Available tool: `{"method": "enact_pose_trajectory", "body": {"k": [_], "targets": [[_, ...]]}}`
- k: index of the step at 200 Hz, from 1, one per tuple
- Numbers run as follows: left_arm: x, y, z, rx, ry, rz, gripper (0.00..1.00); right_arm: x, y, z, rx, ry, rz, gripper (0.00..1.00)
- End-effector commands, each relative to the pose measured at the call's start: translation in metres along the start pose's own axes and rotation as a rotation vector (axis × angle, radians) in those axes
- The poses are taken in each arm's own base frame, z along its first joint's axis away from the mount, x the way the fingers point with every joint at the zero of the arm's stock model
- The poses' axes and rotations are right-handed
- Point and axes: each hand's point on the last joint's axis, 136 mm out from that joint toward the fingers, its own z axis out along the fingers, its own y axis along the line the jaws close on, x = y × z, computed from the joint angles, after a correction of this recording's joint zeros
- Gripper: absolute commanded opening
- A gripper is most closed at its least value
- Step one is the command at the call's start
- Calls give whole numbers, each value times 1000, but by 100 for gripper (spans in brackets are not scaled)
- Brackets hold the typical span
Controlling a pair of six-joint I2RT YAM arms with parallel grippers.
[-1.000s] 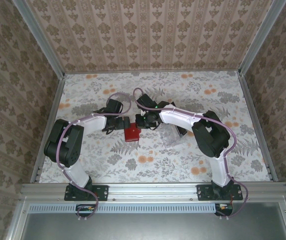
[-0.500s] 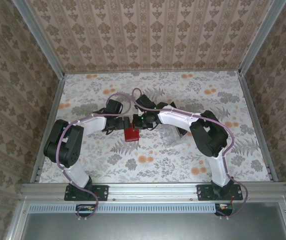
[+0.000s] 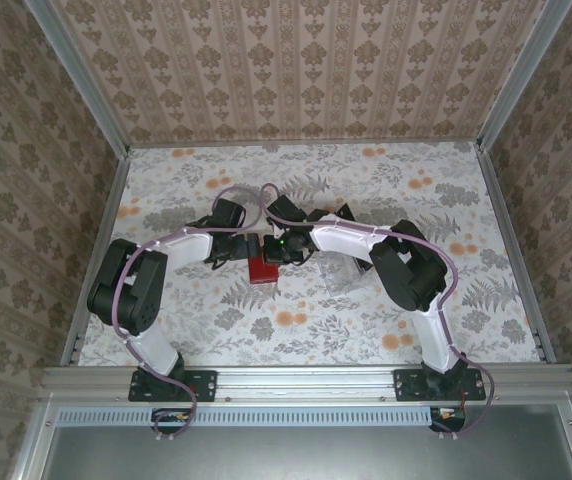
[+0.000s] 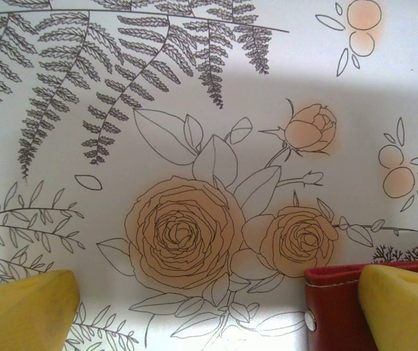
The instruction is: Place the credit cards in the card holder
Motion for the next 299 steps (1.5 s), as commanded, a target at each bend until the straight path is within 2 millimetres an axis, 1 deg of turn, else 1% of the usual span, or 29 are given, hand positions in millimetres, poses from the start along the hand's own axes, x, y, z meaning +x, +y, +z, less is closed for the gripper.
{"method": "enact_pose_trajectory", "body": {"k": [1,32,51,115,157,247,283,299], "targets": [[28,7,13,-17,83,-1,99,-4,7,0,-21,-10,11,0],[29,8,13,-17,86,0,99,-12,9,-11,-35,-52,24,0],[30,8,13,-18,88,0,99,-15,10,-15,-40,-64,26,0],[30,8,14,-18,89,0,99,-16,10,-11,-45,-63,34,0],[30,7,15,-14,91,0,100,-11,6,2,-45,-32,46,0],[29,7,14,-15,89,1,99,9,-18,28,4,29,74,0],[29,7,14,-14,88,1,100,17,-27,35,24,50,83,0],[29,7,14,-14,88,-1,99,22,-30,35,29,55,85,0]]}}
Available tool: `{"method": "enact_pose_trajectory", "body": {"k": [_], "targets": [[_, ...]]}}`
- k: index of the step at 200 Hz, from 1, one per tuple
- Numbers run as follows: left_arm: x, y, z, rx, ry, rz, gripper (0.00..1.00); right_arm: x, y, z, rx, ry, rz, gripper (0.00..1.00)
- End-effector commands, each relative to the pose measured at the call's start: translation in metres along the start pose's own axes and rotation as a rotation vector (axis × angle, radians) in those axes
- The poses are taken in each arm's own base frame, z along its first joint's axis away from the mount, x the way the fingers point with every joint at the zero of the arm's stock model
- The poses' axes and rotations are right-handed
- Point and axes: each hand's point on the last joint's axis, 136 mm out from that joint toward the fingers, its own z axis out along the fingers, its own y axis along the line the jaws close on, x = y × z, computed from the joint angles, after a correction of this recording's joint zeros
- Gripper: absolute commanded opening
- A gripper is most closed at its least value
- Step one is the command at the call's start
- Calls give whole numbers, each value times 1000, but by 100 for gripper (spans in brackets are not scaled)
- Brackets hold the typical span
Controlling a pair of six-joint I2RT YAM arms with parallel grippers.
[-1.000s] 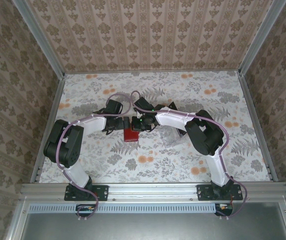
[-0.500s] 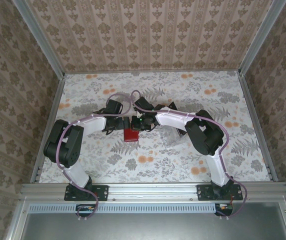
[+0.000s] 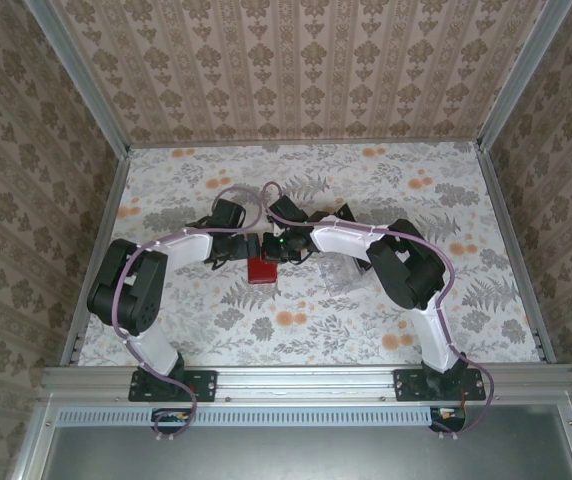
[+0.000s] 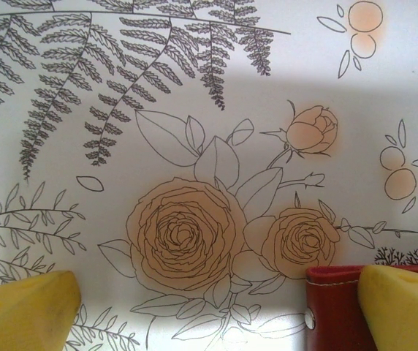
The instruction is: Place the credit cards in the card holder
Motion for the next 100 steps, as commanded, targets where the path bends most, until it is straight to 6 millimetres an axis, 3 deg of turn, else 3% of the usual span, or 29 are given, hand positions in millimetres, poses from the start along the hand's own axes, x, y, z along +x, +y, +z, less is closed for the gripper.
{"method": "enact_pose_trajectory", "body": {"k": [1,57,100], "targets": [[29,6,13,-14,91,0,100,31,-34,22,80,90,47,0],[29,8,13,-19,90,3,100,45,-36,15,66,75,40,0],[29,9,12,-27,92,10,100,18,-2,1,-56,-7,-2,0]]}}
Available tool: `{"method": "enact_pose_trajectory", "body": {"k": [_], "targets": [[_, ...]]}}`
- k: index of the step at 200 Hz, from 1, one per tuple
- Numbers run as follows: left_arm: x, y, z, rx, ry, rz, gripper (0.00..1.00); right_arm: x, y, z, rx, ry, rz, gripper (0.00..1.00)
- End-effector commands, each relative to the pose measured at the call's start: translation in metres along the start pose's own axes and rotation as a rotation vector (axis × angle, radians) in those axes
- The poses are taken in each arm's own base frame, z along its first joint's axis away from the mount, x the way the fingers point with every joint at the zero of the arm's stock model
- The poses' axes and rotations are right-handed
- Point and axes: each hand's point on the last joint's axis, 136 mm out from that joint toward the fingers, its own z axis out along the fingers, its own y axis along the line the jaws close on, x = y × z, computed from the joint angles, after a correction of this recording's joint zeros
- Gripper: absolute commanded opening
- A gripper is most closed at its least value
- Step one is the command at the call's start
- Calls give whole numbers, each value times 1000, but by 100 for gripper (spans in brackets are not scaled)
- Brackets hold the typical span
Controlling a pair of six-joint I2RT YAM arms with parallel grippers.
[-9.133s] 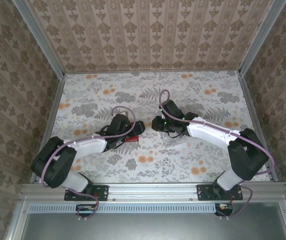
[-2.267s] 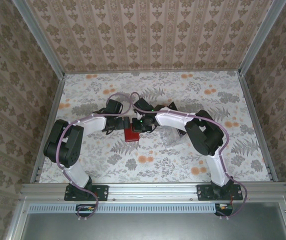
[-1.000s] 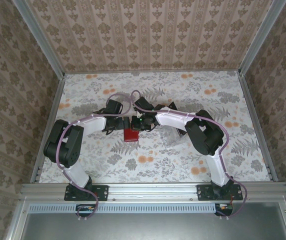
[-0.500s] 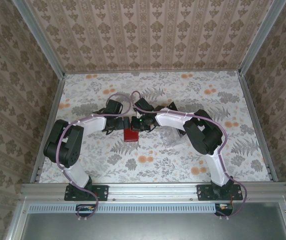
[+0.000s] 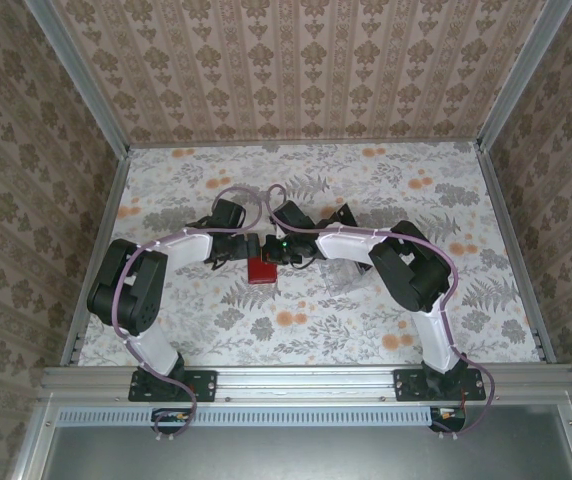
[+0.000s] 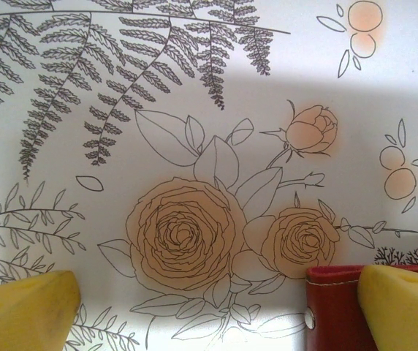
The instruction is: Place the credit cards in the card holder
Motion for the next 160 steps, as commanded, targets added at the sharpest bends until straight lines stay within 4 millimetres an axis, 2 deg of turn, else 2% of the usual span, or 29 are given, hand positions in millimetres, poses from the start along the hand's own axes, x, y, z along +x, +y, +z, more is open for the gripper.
{"method": "enact_pose_trajectory", "body": {"k": [1,36,65,106,160], "targets": [[29,9,13,-27,93,11,100,17,-2,0,2,53,12,0],[30,9,13,-27,96,7,100,-5,25,-15,-99,-5,8,0],[31,9,13,-27,98,7,100,-8,32,-24,-113,-16,0,0],[31,10,13,-28,101,10,99,-5,30,-25,-108,-13,6,0],[30,9,13,-26,100,10,100,3,21,-15,-91,12,27,0]]}}
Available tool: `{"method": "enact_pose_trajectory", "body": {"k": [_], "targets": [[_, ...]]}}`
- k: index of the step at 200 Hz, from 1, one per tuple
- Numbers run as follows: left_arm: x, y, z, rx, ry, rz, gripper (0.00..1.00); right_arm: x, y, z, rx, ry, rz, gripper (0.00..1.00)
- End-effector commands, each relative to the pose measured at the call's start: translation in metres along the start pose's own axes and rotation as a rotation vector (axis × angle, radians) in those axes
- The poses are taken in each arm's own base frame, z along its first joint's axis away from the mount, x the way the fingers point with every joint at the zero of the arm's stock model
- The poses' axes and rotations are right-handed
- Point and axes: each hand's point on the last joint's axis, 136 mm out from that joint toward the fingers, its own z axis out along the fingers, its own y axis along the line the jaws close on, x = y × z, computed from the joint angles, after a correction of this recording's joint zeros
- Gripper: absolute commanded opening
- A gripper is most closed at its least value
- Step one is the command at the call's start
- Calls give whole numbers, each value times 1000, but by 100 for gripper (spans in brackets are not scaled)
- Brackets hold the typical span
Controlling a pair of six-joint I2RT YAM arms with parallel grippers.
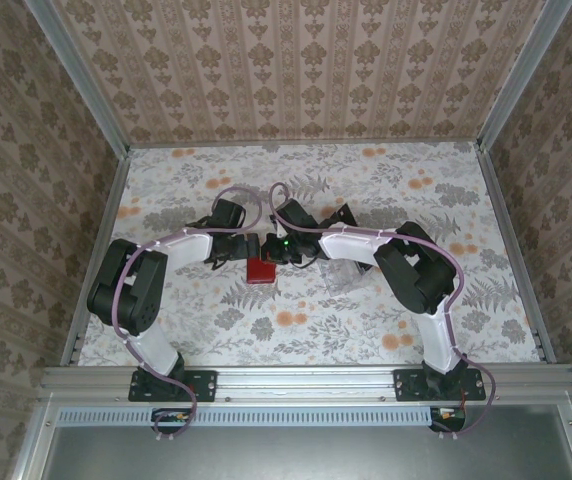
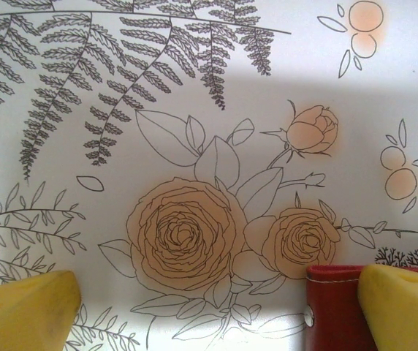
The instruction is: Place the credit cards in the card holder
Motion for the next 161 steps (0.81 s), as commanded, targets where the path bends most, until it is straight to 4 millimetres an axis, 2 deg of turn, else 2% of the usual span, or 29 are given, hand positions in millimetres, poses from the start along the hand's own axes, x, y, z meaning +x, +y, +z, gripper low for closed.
{"method": "enact_pose_trajectory", "body": {"k": [1,161], "targets": [[31,9,13,-26,101,10,99,1,10,-4,-36,1,2,0],[30,8,13,-23,99,10,99,14,-24,15,41,33,31,0]]}}
